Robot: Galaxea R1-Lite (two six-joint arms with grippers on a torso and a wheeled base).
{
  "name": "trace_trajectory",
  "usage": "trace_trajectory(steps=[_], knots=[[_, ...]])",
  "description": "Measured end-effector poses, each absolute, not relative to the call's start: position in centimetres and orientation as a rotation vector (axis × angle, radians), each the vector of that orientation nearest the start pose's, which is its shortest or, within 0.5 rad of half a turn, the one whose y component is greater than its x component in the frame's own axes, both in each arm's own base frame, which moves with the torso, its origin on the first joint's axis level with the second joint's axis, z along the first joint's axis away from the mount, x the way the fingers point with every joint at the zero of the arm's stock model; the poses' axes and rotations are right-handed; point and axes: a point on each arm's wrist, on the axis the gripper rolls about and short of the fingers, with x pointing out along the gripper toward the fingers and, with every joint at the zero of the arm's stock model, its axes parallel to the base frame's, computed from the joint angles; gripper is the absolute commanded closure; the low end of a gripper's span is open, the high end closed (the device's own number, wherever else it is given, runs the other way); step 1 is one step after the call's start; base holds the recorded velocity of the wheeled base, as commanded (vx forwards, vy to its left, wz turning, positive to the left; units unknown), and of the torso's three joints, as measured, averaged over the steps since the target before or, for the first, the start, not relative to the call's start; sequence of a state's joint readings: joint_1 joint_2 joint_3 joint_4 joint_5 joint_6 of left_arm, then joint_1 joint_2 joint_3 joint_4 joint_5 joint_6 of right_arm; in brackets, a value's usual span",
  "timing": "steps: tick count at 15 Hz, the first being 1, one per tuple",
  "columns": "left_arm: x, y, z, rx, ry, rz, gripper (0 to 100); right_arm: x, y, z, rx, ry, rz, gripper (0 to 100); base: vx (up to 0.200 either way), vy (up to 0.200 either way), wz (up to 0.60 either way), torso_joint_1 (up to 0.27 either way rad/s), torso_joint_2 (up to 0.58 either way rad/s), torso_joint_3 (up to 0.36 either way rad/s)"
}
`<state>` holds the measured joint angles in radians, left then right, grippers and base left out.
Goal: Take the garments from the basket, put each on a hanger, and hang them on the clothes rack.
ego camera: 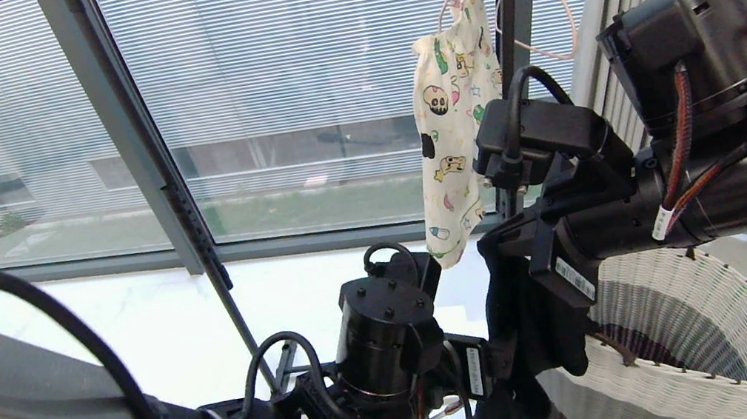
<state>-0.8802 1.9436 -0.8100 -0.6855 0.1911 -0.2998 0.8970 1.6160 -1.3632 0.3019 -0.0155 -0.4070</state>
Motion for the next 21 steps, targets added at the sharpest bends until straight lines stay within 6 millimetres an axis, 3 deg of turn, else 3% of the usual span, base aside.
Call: trace_trajectory(steps=[3, 8, 9, 17, 19, 21], knots=[[22.8, -26.5, 9.0, -0.019, 0.524, -0.564, 0, 17.7, 22.4, 27.5, -0.621, 0.336, 0.963, 100, 0.000, 0.000, 0.00, 0.000, 0.00, 0.000], [23.4, -26.3, 8.0, -0.006, 0.548, -0.543, 0, 17.3, 22.0, 27.7, -0.618, 0.330, 0.965, 100, 0.000, 0.000, 0.00, 0.000, 0.00, 0.000], [23.4, -26.3, 7.9, -0.005, 0.550, -0.539, 100, 17.3, 22.0, 27.7, -0.617, 0.329, 0.965, 100, 0.000, 0.000, 0.00, 0.000, 0.00, 0.000], [22.5, -25.0, 7.0, 0.050, 0.573, -0.471, 100, 17.2, 21.7, 27.0, -0.568, 0.385, 0.947, 100, 0.000, 0.000, 0.00, 0.000, 0.00, 0.000], [21.9, -24.1, 7.6, 0.064, 0.567, -0.479, 100, 17.2, 21.7, 26.4, -0.532, 0.416, 0.931, 100, 0.000, 0.000, 0.00, 0.000, 0.00, 0.000], [21.5, -22.3, 9.4, 0.076, 0.533, -0.497, 100, 17.7, 22.3, 26.3, -0.457, 0.395, 0.912, 100, 0.000, 0.000, 0.00, 0.000, 0.00, 0.000]])
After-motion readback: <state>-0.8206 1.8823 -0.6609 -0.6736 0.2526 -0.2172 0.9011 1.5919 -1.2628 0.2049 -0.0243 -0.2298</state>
